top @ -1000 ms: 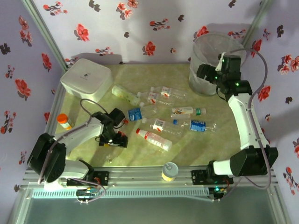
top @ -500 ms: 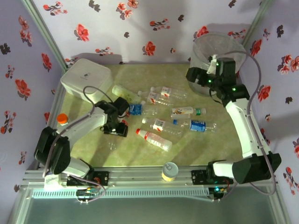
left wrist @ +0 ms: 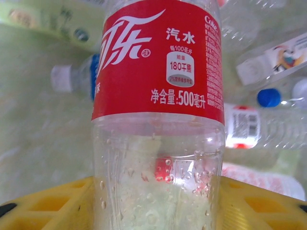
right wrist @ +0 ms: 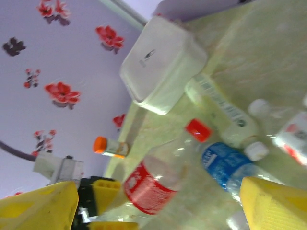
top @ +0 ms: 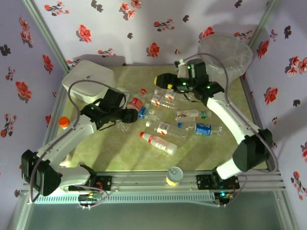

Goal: Put the plastic bottles in the bin

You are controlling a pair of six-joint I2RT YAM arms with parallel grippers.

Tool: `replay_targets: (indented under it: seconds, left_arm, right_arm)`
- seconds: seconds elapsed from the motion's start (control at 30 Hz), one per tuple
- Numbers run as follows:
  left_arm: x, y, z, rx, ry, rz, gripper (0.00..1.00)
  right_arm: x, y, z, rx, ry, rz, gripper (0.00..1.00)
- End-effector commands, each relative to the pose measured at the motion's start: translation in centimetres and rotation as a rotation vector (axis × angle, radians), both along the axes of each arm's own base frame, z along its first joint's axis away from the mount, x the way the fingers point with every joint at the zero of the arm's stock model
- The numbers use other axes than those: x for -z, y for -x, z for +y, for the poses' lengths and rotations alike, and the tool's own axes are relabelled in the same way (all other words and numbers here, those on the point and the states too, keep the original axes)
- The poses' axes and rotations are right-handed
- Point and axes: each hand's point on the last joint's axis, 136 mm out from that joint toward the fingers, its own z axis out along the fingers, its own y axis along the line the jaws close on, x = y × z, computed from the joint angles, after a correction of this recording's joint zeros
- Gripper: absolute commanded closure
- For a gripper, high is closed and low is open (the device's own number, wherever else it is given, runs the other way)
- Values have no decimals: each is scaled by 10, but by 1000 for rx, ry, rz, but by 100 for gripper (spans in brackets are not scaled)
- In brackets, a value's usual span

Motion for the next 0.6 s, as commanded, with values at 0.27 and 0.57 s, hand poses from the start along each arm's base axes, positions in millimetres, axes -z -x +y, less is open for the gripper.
replay_targets:
  seconds: [0.27,0.57]
  left_arm:
    - [-60,-33,-41,102,260,-301,37]
    - [-62,-35,-51,127,319,-333,34]
  right_arm:
    - [27,-19,23,25,-39,103,8]
    - [26,-44,51,-22,-174,152,18]
